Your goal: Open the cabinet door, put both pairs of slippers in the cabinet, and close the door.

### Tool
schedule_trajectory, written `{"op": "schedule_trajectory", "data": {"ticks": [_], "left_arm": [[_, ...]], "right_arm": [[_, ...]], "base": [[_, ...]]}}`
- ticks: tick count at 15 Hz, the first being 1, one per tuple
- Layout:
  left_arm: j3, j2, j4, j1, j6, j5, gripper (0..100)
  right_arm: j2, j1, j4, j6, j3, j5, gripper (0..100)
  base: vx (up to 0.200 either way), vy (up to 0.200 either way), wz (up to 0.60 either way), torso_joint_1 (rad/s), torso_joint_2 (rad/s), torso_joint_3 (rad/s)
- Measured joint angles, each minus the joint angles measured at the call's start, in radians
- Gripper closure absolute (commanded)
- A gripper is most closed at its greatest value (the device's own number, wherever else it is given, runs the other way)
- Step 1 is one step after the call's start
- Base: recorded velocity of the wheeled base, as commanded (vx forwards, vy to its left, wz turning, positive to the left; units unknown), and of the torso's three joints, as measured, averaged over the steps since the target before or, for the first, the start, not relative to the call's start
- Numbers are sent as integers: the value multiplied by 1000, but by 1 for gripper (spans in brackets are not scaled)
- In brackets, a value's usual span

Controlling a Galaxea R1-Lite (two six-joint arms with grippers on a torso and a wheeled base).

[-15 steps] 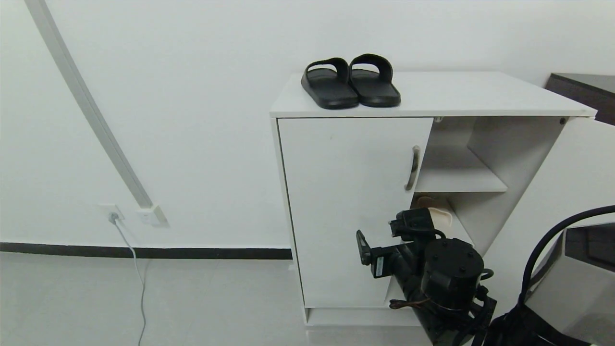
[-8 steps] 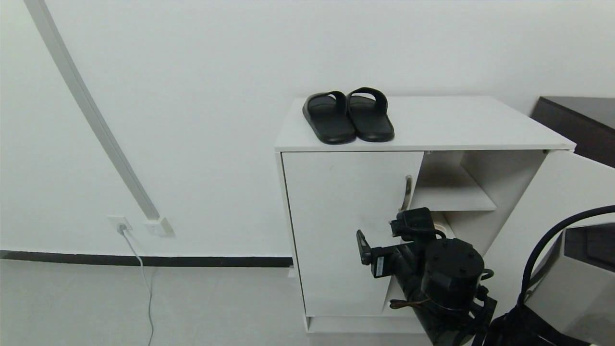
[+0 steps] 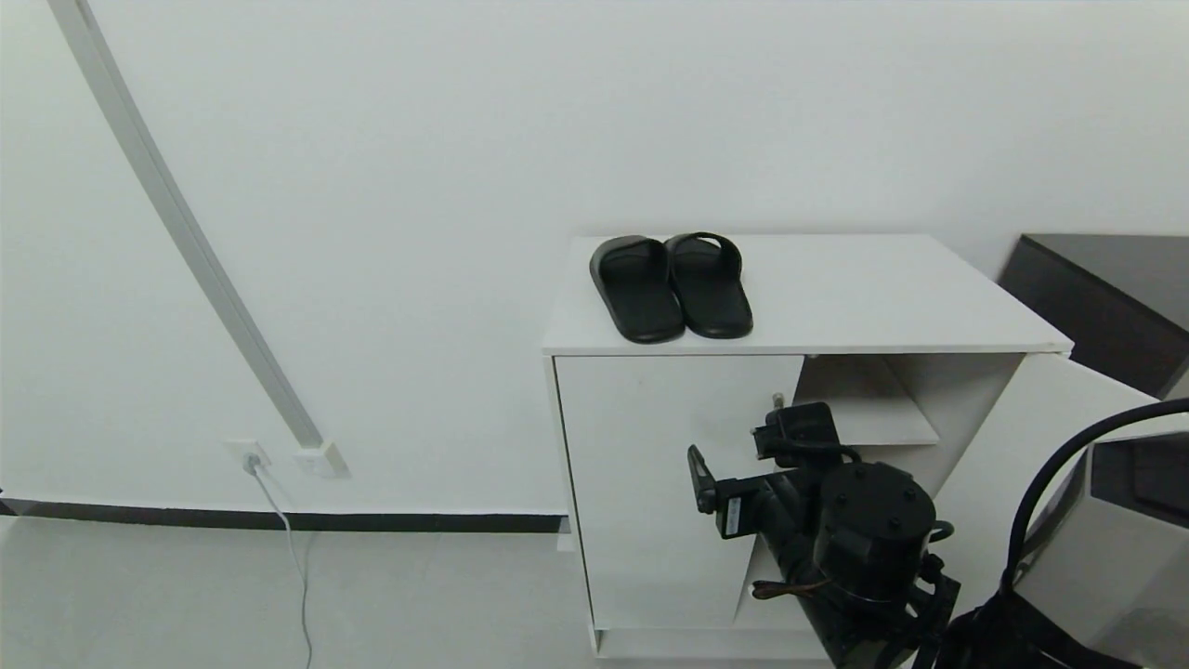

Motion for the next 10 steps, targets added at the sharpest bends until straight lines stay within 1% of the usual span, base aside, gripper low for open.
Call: {"op": "schedule_trajectory", "data": {"ticks": [7, 8, 10], "left_arm": [[0, 0, 0, 0, -1, 0, 100], [0, 0, 0, 0, -1, 0, 100], [0, 0, 0, 0, -1, 0, 100]], "right_arm": [[-6, 0, -9, 1, 0, 1, 0], [-7, -3, -20, 1, 0, 1, 0], [-7, -7, -41, -2, 1, 25, 0]], "base": [[0, 0, 0, 256, -578, -328], [0, 0, 0, 178, -427, -217], [0, 0, 0, 58, -110, -63]]}}
